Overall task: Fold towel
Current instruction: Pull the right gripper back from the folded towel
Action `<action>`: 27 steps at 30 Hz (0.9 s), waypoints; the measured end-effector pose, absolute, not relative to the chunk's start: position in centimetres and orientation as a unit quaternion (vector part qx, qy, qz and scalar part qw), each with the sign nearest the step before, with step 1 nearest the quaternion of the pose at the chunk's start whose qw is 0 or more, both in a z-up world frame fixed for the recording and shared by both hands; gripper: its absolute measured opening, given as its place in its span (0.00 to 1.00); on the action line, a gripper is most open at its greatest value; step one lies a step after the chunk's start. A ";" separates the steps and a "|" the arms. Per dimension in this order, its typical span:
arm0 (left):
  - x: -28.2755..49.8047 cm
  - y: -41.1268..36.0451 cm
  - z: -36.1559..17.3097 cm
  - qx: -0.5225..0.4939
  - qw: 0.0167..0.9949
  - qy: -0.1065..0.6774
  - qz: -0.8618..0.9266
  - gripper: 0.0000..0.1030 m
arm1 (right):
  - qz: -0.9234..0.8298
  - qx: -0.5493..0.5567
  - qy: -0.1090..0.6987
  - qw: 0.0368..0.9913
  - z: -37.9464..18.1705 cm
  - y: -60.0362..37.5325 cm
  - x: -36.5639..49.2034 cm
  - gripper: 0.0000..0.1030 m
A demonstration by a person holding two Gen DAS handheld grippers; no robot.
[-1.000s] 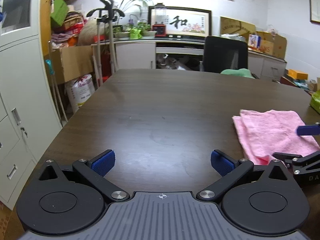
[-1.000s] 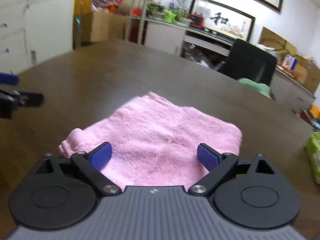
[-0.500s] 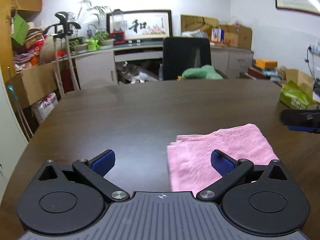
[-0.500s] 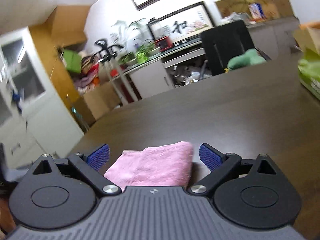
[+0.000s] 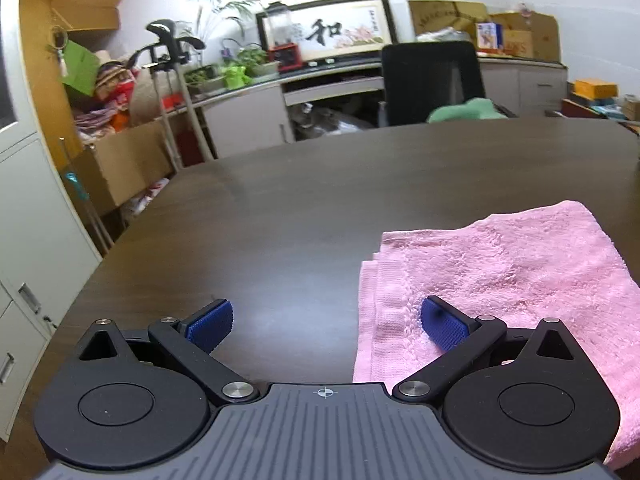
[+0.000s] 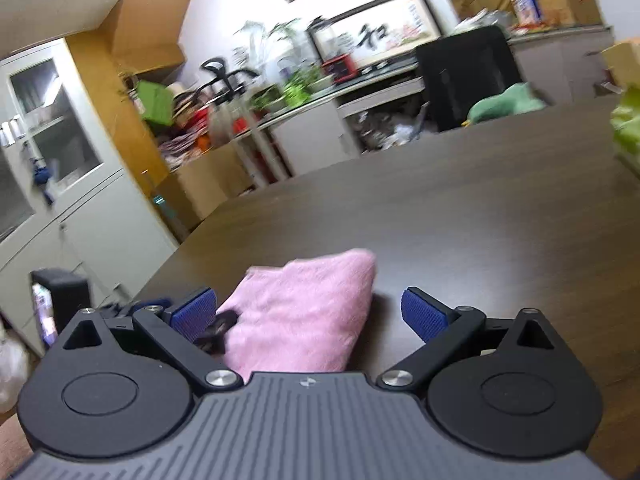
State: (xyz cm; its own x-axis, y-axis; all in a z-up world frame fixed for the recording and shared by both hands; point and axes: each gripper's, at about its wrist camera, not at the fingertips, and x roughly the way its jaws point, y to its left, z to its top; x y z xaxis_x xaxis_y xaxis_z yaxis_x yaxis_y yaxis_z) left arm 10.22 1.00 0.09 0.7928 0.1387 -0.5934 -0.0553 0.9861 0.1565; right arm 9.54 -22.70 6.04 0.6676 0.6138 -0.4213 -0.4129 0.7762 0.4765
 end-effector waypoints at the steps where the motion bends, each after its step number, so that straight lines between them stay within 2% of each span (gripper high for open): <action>1: 10.2 1.2 0.2 0.055 0.944 0.321 0.047 0.98 | 0.299 0.174 0.289 0.892 6.0 -22.4 9.5 0.97; 7: 8.8 2.8 2.3 0.038 0.949 0.310 0.034 0.98 | 0.413 0.228 0.326 0.819 4.8 -21.3 9.6 0.97; 11: 7.6 2.9 2.4 0.070 0.949 0.306 0.015 0.98 | 0.387 0.211 0.365 0.820 3.6 -20.6 10.4 0.97; 16: 6.8 1.1 1.2 0.131 0.946 0.296 0.018 0.98 | 0.404 0.220 0.339 0.821 4.9 -21.4 9.5 0.97; 20: 6.5 1.4 1.3 0.112 0.950 0.290 0.023 0.98 | 0.385 0.219 0.323 0.836 5.5 -22.3 9.0 0.97; 23: 5.5 2.3 2.1 0.088 0.954 0.285 0.030 0.98 | 0.306 0.151 0.297 0.892 5.9 -22.1 6.8 0.97; 27: 3.5 3.4 2.7 0.050 0.956 0.290 0.013 1.00 | 0.270 0.079 0.282 0.917 5.8 -21.9 3.9 0.97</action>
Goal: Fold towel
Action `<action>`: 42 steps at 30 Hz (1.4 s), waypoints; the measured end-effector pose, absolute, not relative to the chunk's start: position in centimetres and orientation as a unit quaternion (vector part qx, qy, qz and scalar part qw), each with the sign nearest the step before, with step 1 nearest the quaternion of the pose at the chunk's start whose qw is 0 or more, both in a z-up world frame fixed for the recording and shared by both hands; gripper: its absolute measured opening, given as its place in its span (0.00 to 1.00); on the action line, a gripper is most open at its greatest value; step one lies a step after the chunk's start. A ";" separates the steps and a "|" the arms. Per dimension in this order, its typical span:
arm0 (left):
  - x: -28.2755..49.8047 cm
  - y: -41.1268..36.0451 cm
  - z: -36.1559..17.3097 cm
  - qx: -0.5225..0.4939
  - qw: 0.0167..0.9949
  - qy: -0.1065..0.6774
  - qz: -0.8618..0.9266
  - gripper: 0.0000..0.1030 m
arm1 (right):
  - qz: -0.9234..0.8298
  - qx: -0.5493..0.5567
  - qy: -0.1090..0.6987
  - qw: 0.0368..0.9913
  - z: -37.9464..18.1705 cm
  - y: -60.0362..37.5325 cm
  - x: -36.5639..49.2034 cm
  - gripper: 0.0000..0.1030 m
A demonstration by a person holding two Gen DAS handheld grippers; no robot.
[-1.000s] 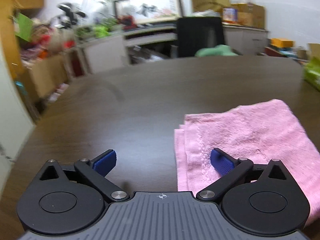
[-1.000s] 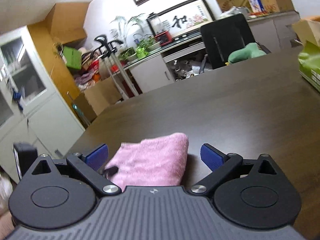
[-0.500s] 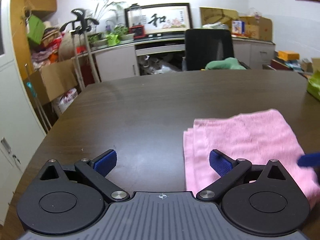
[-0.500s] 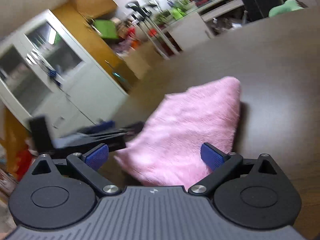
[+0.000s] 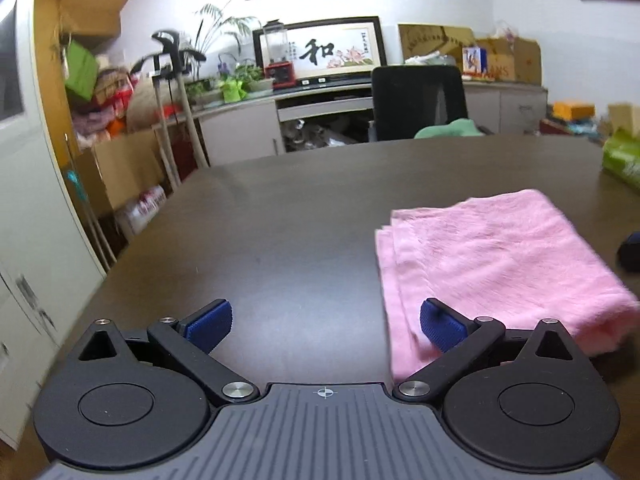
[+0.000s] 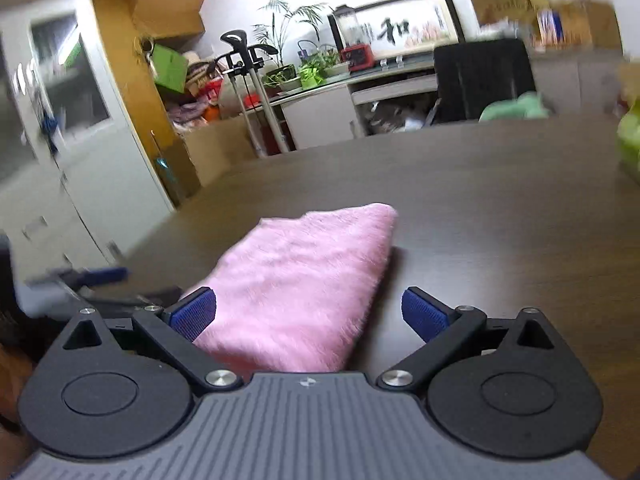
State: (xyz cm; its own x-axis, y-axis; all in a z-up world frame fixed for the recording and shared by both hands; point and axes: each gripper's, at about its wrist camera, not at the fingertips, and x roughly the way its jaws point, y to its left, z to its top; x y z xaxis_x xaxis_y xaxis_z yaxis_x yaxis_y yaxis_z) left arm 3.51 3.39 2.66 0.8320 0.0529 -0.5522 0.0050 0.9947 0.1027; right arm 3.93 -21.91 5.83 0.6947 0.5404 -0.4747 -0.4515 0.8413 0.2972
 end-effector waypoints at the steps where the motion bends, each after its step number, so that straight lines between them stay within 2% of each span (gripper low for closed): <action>1: 2.8 3.3 2.6 0.043 0.954 0.295 0.007 1.00 | 0.261 0.075 0.281 0.920 5.8 -22.0 3.5 0.97; 8: -0.7 1.2 1.3 0.049 0.943 0.328 -0.015 1.00 | 0.190 0.018 0.298 0.935 5.4 -21.8 0.3 0.98; 17: -1.3 0.9 1.0 0.032 0.937 0.346 -0.028 1.00 | 0.177 -0.026 0.344 0.922 2.8 -23.0 -0.2 0.99; 42: -1.6 0.0 0.8 0.010 0.937 0.350 0.000 1.00 | 0.190 -0.057 0.346 0.917 2.6 -23.1 0.6 1.00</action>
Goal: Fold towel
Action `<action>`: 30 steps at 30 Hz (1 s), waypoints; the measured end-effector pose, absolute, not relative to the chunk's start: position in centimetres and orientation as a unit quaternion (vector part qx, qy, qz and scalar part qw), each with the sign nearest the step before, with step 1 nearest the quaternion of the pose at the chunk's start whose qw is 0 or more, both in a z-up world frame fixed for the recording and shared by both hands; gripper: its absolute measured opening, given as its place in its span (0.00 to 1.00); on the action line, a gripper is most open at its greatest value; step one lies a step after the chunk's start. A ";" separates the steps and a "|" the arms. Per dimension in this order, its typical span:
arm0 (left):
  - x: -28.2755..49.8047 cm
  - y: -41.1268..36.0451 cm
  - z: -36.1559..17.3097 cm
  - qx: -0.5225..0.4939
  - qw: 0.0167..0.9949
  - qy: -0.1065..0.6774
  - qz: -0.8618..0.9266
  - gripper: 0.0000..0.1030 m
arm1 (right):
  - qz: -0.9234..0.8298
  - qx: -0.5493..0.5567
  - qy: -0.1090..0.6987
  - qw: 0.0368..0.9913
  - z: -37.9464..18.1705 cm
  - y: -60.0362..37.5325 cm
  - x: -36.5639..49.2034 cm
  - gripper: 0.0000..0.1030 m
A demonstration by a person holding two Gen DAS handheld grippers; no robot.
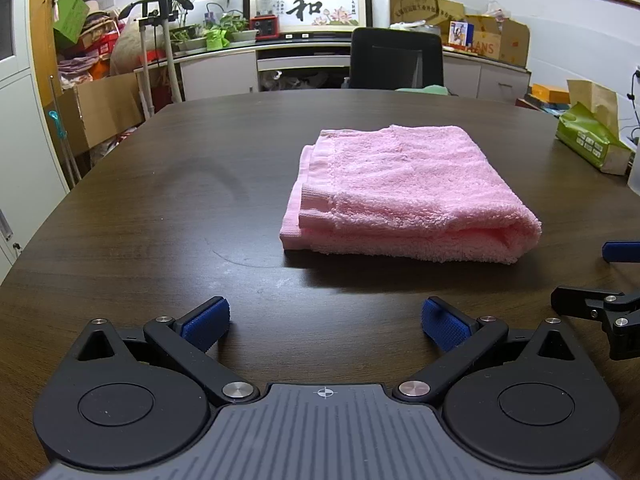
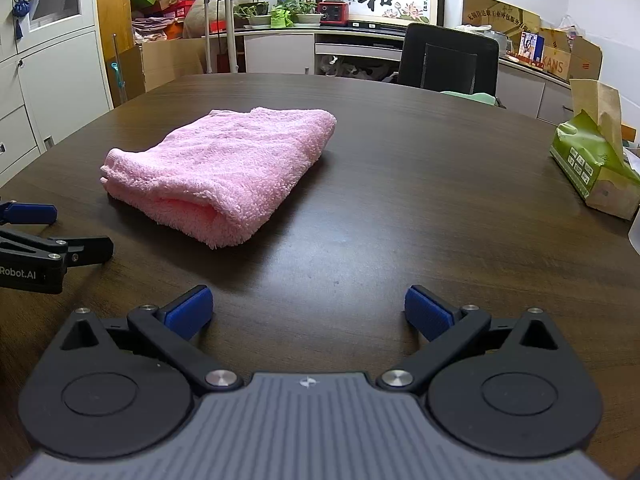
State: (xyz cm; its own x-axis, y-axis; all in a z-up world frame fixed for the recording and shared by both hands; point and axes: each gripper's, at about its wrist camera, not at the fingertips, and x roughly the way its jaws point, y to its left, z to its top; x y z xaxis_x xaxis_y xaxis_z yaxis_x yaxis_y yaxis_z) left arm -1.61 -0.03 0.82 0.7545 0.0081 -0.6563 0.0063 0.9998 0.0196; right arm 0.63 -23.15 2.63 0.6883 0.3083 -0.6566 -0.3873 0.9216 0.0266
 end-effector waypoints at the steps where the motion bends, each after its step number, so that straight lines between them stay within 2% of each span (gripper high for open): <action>1: -1.6 -0.1 0.8 0.010 0.937 0.350 0.002 1.00 | 0.189 -0.057 0.346 0.917 2.6 -23.1 0.6 1.00; 30: -1.9 -0.6 0.9 0.008 0.936 0.351 0.007 1.00 | 0.187 -0.057 0.346 0.918 2.6 -23.0 0.4 1.00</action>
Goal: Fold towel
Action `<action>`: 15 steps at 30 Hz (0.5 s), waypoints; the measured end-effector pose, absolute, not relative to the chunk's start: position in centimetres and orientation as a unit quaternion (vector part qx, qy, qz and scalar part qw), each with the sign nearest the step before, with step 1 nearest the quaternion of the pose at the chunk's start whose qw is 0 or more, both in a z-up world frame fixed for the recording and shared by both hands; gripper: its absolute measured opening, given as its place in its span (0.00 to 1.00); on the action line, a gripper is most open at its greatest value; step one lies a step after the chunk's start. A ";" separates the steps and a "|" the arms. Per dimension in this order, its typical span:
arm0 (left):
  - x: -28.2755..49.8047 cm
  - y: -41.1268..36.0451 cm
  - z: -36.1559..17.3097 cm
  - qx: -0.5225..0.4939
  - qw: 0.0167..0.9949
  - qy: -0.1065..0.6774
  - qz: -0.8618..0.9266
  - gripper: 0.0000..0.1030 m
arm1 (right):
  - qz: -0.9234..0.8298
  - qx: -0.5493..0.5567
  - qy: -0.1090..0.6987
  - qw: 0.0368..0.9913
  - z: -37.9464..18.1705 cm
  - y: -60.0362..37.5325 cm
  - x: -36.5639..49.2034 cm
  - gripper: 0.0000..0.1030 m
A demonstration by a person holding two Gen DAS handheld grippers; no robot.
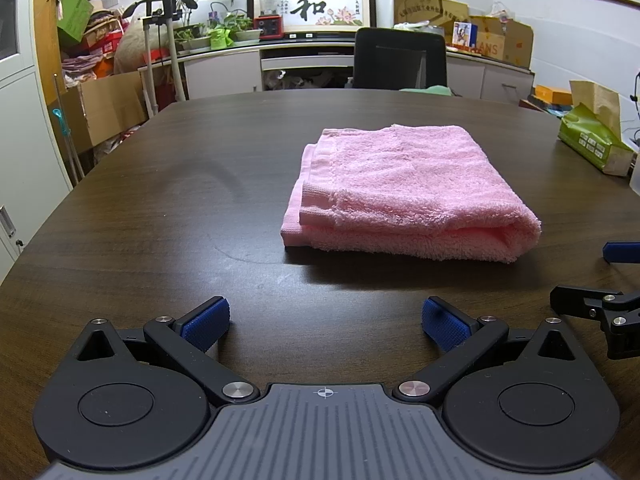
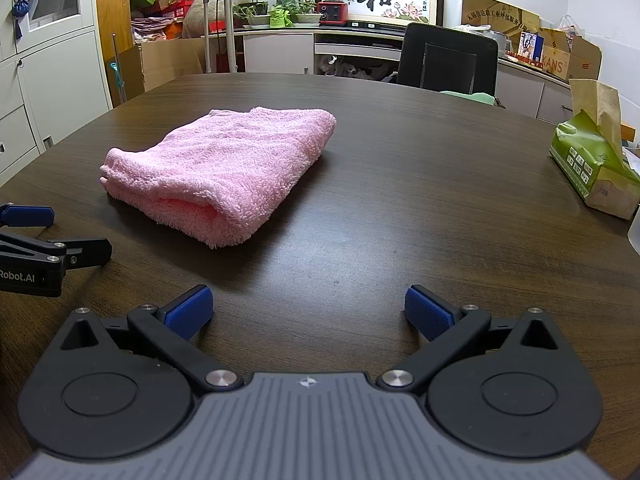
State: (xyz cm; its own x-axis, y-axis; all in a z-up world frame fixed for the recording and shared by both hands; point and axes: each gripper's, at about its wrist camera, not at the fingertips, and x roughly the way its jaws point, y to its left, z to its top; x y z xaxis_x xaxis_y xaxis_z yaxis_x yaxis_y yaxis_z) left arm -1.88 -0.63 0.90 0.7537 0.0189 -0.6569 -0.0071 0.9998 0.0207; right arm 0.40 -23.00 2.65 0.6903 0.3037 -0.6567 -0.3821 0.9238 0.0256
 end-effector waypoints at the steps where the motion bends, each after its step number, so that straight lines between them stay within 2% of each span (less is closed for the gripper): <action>1: -1.9 -0.6 0.9 0.008 0.936 0.351 0.007 1.00 | 0.187 -0.057 0.346 0.918 2.6 -23.0 0.4 1.00; 15: -1.8 -0.6 0.9 0.006 0.936 0.351 0.008 1.00 | 0.186 -0.056 0.346 0.918 2.6 -22.9 0.4 1.00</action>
